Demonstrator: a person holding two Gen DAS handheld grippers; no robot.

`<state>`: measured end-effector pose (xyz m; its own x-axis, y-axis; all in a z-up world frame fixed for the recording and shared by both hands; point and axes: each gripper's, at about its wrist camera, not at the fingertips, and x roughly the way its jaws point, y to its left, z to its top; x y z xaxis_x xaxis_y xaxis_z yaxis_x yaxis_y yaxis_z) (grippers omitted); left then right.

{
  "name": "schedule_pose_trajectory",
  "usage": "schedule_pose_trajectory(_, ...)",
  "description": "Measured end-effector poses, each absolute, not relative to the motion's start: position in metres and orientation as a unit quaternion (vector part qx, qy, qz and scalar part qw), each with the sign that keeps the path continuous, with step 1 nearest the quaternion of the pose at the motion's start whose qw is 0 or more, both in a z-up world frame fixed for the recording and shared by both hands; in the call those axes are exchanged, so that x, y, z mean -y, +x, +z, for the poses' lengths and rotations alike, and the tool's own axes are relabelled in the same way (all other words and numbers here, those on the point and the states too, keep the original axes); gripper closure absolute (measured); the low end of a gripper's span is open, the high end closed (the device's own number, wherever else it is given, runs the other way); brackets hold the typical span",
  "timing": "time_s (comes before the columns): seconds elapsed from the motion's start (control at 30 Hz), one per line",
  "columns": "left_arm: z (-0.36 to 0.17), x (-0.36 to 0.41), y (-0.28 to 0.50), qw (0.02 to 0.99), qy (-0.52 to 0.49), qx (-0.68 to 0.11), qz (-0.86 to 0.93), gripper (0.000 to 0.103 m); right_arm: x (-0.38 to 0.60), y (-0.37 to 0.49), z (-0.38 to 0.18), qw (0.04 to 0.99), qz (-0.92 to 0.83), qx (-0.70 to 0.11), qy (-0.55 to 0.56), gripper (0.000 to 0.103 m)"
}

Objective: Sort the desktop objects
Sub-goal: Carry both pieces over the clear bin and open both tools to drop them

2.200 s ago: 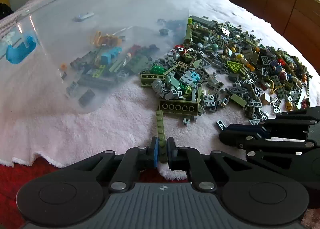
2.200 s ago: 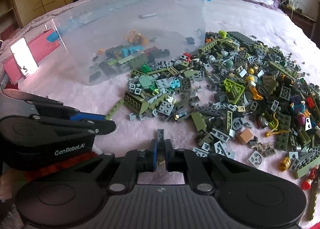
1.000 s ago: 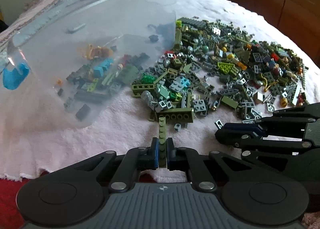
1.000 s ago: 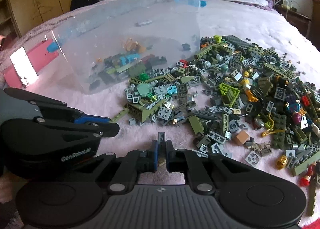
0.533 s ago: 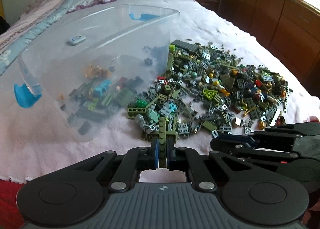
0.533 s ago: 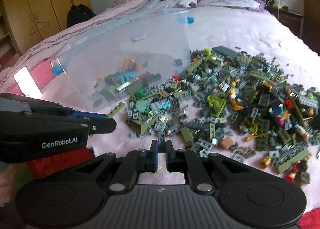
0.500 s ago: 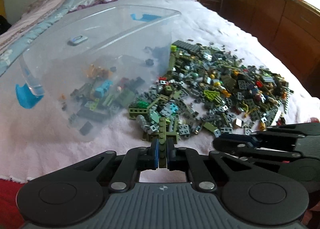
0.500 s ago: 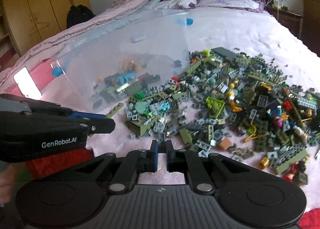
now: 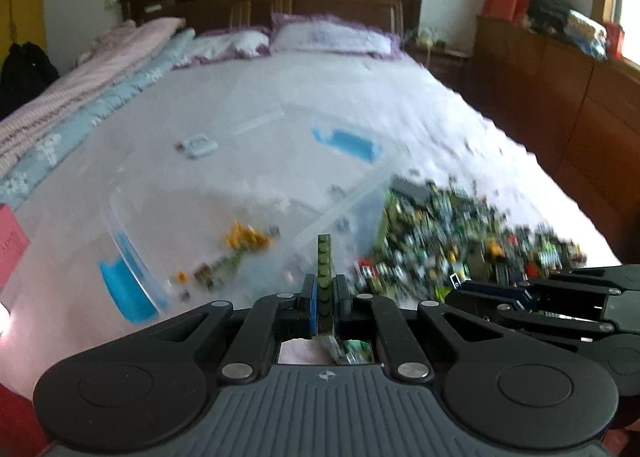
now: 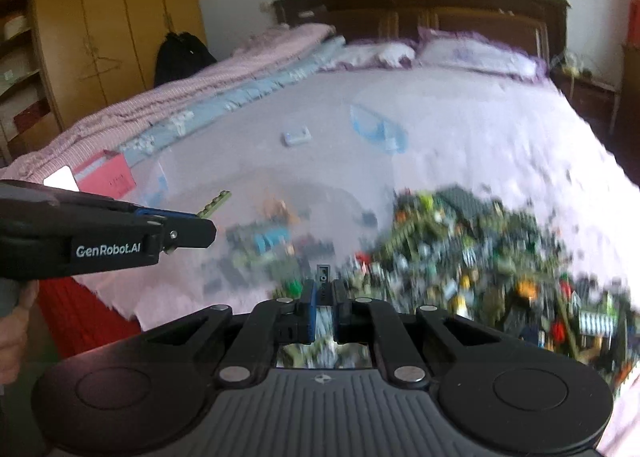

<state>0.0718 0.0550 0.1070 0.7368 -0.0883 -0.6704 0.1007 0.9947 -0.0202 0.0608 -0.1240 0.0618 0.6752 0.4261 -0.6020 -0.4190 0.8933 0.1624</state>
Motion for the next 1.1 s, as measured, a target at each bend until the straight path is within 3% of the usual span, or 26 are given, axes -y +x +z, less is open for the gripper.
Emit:
schedule_pose_trajectory(0.3, 0.123, -0.085, 0.111, 0.936, -0.007, -0.353, -0.021, 0.094, 0.084, 0.102, 0.111, 0.924, 0.267, -0.273, -0.032, 0.095)
schedule_pose_trajectory(0.67, 0.105, -0.108, 0.14, 0.927, -0.006, -0.374, 0.008, 0.092, 0.045, 0.162, 0.105, 0.916, 0.278, -0.287, -0.041, 0.095)
schedule_pose_trajectory(0.73, 0.103, -0.109, 0.142, 0.926, -0.01, -0.377, 0.01, 0.087, 0.042, 0.17, 0.1, 0.914, 0.277, -0.294, -0.042, 0.095)
schedule_pose_trajectory(0.87, 0.1, -0.111, 0.141, 0.926, -0.013, -0.378, 0.016, 0.075, 0.042, 0.177, 0.09, 0.913, 0.271, -0.302, -0.033, 0.083)
schedule_pose_trajectory(1.03, 0.102, -0.112, 0.136, 0.927, -0.021, -0.374, 0.021, 0.066, 0.052, 0.172, 0.09, 0.916, 0.266, -0.298, -0.02, 0.079)
schedule_pose_trajectory(1.1, 0.103, -0.112, 0.132, 0.928, -0.023, -0.371, 0.021, 0.054, 0.058, 0.167, 0.092, 0.918, 0.266, -0.293, -0.016, 0.074)
